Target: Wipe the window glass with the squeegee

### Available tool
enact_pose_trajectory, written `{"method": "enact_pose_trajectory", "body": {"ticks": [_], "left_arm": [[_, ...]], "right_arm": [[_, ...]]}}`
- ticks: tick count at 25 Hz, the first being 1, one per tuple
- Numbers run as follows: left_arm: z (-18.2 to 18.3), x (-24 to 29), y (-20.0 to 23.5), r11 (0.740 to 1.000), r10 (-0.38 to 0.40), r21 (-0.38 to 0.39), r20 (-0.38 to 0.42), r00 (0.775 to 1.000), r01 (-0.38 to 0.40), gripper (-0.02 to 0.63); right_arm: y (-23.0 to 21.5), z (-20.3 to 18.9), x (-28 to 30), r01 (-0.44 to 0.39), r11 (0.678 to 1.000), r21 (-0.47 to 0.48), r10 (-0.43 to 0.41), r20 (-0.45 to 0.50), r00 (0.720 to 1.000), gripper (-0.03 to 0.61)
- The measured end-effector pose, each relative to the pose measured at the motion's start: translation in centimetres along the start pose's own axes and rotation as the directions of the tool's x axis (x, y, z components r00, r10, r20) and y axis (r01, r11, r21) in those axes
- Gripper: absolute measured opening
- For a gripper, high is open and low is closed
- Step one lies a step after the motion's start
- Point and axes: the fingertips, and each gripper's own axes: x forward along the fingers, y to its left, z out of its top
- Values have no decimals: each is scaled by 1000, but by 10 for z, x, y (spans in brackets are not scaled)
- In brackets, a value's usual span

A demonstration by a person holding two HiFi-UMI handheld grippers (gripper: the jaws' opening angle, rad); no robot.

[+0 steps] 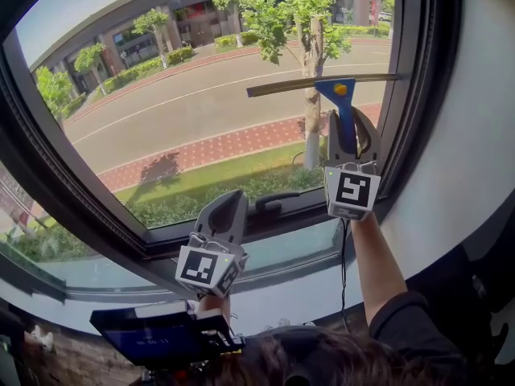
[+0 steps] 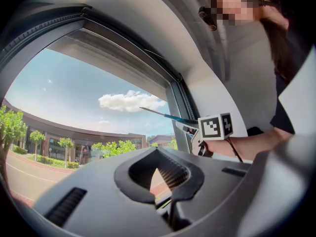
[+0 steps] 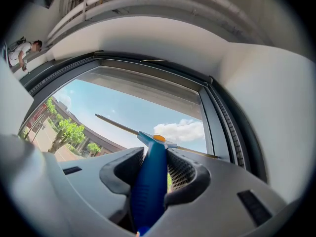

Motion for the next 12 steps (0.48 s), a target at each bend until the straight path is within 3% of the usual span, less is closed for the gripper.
{"method": "enact_pose_trajectory", "body": {"ticks": [12], "left_arm": [[-4,-1,3,1000,4,8,-6,1000,-4,2]], "right_arm": [[11,-39,-25,-17,1000,-12,16,-57,998,141]]}}
